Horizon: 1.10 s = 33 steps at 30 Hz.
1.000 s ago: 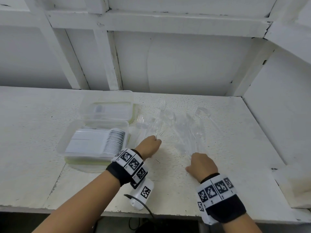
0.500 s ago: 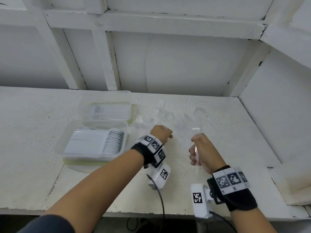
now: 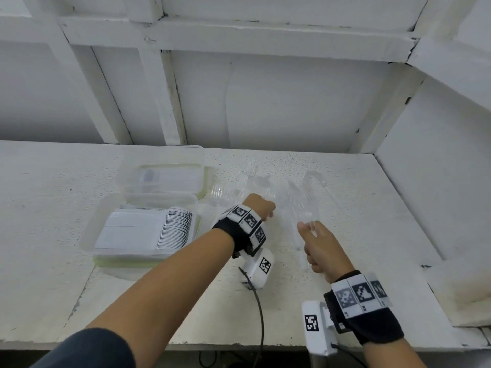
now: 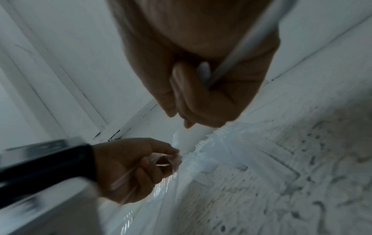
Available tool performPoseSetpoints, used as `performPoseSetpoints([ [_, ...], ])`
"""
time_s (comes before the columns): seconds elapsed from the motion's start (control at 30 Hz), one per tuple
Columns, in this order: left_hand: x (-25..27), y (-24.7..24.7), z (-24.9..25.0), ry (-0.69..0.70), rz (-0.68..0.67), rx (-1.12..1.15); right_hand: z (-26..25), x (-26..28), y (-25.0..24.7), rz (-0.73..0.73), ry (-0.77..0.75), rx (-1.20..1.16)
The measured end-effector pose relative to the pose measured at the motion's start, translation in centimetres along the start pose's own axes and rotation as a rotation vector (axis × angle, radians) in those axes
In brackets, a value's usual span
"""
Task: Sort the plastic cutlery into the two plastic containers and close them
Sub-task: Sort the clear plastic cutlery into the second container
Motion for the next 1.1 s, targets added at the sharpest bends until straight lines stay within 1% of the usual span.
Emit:
performPoseSetpoints([
  [0.07,0.9,-0.9,-0.6,0.044,0.033,0.038,-0.5,-0.7,0.2,0.038,-0.014,0.016],
  [0.13,2.0,-2.0,-1.7,0.100,0.064,0.144,-1.2,-1.6,0.8,0.028,-0.034,0.031],
  [0.17,2.6,-2.4,-2.2,0.111,0.073,0.188,-1.7,-2.1,1.3,0.012,-0.055,0.074],
  [0.2,3.1,-2.8,-2.7,0.118,0.079,0.220,-2.2,-2.7,1.8,-0.001,-0.089,0.160],
  [0.3,4.4,-4.0,-4.2,0.130,0.097,0.286,-3.7,-5.0,3.7,0.000,-0.199,0.516],
  [0.43,5.7,-5.0,-5.8,0.109,0.122,0.347,-4.6,-7.5,5.9,-0.024,-0.186,0.791],
  [0.57,6.3,-5.3,-6.4,0.108,0.135,0.378,-4.3,-8.4,7.5,-0.068,-0.202,0.990],
  [0.67,6.4,-5.3,-6.6,0.108,0.128,0.448,-3.9,-9.0,8.0,-0.059,-0.183,1.020],
  [0.83,6.5,-5.0,-6.6,0.082,0.081,0.645,-3.9,-9.0,7.4,-0.029,-0.205,0.949],
  [0.93,6.5,-4.9,-6.3,0.072,0.073,0.672,-3.4,-8.9,6.9,-0.046,-0.188,0.955],
  [1.03,6.5,-4.6,-6.1,0.065,0.057,0.660,-3.1,-8.5,7.1,-0.049,-0.214,1.038],
  [1.1,6.5,-4.5,-6.2,0.053,0.045,0.635,-3.2,-8.3,7.4,-0.022,-0.236,1.097],
])
Point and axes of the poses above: each hand's wrist, its own x-axis away from the middle knuckle, its own y-axis out of the palm, z = x × y, the point moved 5 cm from there along -x, towards the middle knuckle, and after that the axes turned 12 degrees about -x, right-handed, at the moved point
